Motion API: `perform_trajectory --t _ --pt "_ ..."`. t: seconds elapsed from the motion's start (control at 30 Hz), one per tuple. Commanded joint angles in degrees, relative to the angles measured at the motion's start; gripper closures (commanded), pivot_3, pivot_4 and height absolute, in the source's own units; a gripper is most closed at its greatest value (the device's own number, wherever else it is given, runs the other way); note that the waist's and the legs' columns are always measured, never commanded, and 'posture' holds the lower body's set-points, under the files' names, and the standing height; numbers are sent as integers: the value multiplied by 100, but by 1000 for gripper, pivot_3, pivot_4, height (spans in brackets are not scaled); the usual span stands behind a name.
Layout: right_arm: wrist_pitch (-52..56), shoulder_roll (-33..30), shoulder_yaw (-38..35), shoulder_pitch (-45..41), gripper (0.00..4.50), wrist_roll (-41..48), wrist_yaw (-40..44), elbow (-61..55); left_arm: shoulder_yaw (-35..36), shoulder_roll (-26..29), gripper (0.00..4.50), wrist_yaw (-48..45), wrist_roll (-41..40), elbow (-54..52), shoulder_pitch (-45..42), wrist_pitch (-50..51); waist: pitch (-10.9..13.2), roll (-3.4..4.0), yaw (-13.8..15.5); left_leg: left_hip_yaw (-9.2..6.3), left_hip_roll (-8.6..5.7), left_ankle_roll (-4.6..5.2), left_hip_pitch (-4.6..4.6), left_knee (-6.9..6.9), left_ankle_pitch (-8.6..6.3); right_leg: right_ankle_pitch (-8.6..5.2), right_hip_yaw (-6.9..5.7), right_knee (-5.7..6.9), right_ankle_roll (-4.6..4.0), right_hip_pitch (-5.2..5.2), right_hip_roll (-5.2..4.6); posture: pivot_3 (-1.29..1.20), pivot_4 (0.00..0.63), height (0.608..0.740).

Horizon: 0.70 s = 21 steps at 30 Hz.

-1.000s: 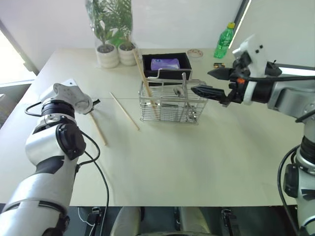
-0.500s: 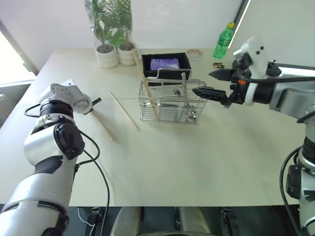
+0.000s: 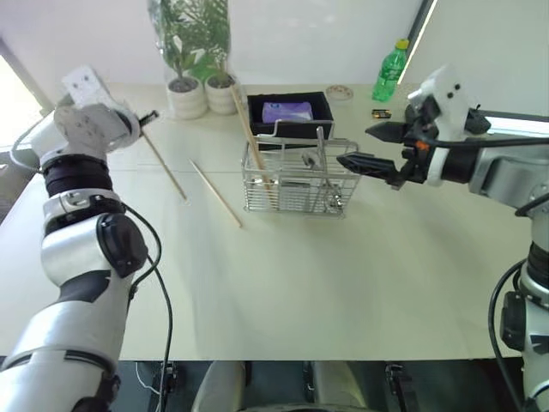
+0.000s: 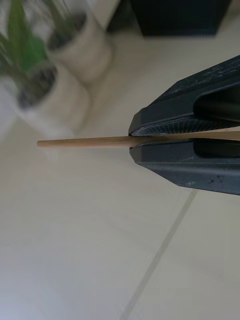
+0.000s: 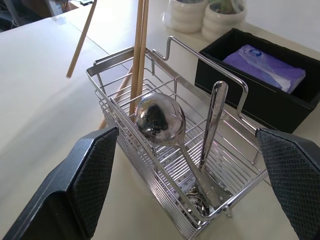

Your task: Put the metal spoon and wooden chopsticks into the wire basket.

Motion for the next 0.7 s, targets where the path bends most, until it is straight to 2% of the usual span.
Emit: perform_trajectory --t 0.03,0.2,0.37,0.57,0.7 --pt "-244 -309 33 35 0 -139 184 -12 -152 -7 4473 -955 -375 -886 -219 -417 0 0 -3 1 -1 0 0 0 0 0 0 0 0 0 -1 0 150 716" --pt "-350 -632 67 131 0 -201 424 31 -466 13 4473 -2259 -750 -1504 -381 -617 0 0 -34 4 0 0 0 -2 0 0 1 -2 0 -1 -1 0 150 716" --pt "-328 -709 -36 255 0 -178 441 -57 -1162 -75 4473 -3446 -748 -1919 -472 -900 0 0 -106 4 0 2 2 3 0 0 1 -1 0 6 0 0 150 716" --pt "-160 -558 -234 361 0 -62 198 -248 -1988 -431 4473 -4160 -392 -2024 -353 -1484 0 1 -108 3 0 3 3 7 1 0 2 1 0 7 2 0 150 716" --pt "-3 -483 -413 412 0 35 -2 -361 -2238 -691 4473 -4245 -155 -1889 -209 -1820 0 1 -116 4 1 6 2 5 0 0 3 0 0 6 2 0 150 716"
